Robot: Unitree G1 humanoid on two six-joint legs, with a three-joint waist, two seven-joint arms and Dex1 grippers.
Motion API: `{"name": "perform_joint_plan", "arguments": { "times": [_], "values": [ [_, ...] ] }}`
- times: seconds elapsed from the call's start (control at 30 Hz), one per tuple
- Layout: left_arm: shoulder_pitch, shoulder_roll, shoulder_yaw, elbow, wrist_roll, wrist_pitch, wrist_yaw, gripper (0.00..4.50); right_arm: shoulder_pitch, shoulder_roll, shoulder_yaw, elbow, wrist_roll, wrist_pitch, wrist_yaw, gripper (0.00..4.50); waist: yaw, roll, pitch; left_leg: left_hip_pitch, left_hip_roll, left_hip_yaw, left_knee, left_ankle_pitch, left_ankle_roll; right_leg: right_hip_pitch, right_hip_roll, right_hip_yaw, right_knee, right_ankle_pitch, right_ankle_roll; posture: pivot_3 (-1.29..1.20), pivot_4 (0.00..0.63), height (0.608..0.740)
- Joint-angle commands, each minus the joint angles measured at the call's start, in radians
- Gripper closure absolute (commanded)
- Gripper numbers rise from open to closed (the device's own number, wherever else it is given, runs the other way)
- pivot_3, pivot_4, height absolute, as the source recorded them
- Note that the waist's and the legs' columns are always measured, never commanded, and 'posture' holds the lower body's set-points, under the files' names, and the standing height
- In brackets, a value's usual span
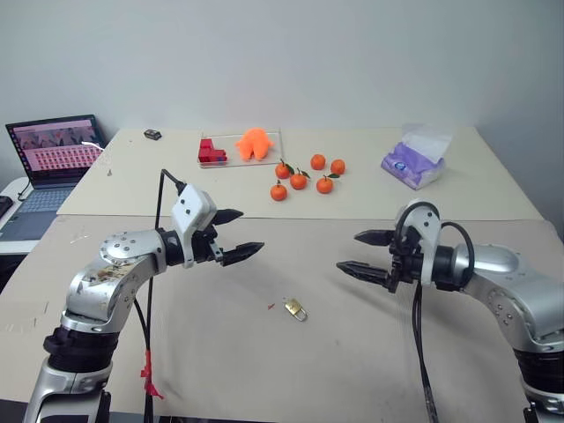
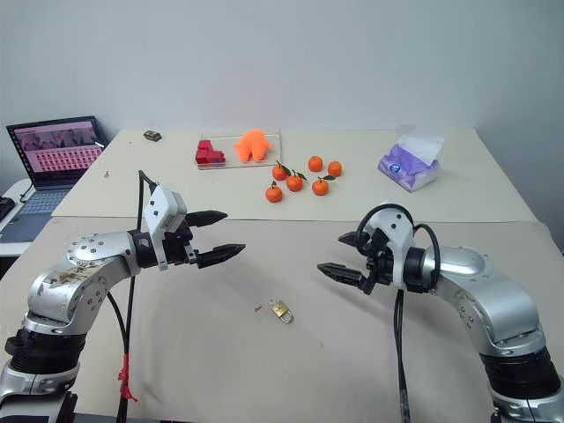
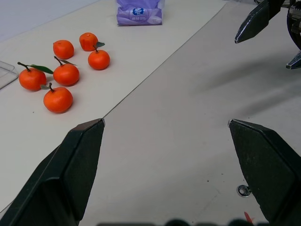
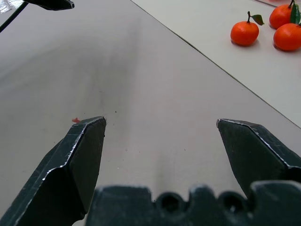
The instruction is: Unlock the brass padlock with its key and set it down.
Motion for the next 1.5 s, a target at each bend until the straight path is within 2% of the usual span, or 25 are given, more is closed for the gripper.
{"name": "perform_joint_plan", "arguments": {
  "times": [0.03,0.13,0.2,0.37,0.63,0.87,1.2,1.5],
  "values": [
    [-0.033,-0.001,0.029,0.019,-0.005,-0.035,-0.002,0.00,-0.026,0.000,-0.022,-0.019,0.007,-0.019,-0.006,0.05,0.000,0.000,0.000,0.000,0.000,0.000,0.000,0.000,0.000,0.000,0.000,0.000,0.000,0.000,0.000,0.00,0.150,0.661],
    [-0.077,0.003,0.040,0.101,-0.009,-0.078,-0.045,0.00,-0.028,-0.018,-0.053,-0.048,0.022,0.006,-0.016,0.05,0.001,0.001,0.000,0.001,0.000,0.000,0.000,0.000,0.000,0.000,0.000,0.000,0.000,0.000,0.000,0.00,0.150,0.661],
    [-0.084,0.034,-0.001,0.149,0.058,-0.158,-0.083,0.00,-0.031,-0.022,-0.060,-0.066,0.034,0.021,-0.024,0.05,0.001,0.001,-0.001,0.002,0.000,-0.001,0.000,0.000,0.000,0.000,0.000,-0.001,0.000,0.000,0.000,0.00,0.150,0.661],
    [-0.085,0.067,-0.088,0.210,0.114,-0.285,-0.222,0.00,-0.027,-0.013,0.002,-0.118,0.018,0.040,-0.061,0.05,0.000,0.003,-0.002,0.001,0.000,0.000,-0.002,0.000,0.000,0.000,0.000,0.000,0.000,0.001,-0.003,0.00,0.150,0.661],
    [-0.199,0.070,-0.160,0.373,0.158,-0.445,-0.432,0.00,0.021,0.100,0.174,-0.211,-0.080,0.133,-0.282,0.05,0.001,0.002,-0.003,0.000,0.000,-0.001,-0.001,0.000,0.000,-0.001,0.001,0.000,0.000,0.000,0.000,0.00,0.150,0.661],
    [-0.318,0.035,-0.224,0.522,0.198,-0.551,-0.584,0.00,0.122,0.176,0.239,-0.279,-0.142,0.150,-0.405,0.05,0.002,0.002,-0.004,-0.001,0.000,-0.002,0.001,0.000,0.000,-0.002,0.001,0.000,0.000,-0.001,0.000,0.00,0.150,0.661],
    [-0.443,-0.014,-0.259,0.682,0.235,-0.601,-0.701,0.00,0.201,0.303,0.328,-0.344,-0.195,0.177,-0.537,0.05,-0.005,0.002,-0.005,-0.004,0.001,-0.004,-0.001,0.000,0.001,-0.002,0.004,0.000,0.001,-0.001,0.000,0.00,0.150,0.661],
    [-0.441,0.008,-0.256,0.659,0.233,-0.572,-0.760,0.00,0.224,0.372,0.428,-0.318,-0.239,0.164,-0.584,0.05,-0.004,0.002,-0.006,-0.004,0.001,-0.005,0.000,0.000,0.001,-0.002,0.004,-0.001,0.001,-0.001,0.000,0.00,0.150,0.661]
  ]
}}
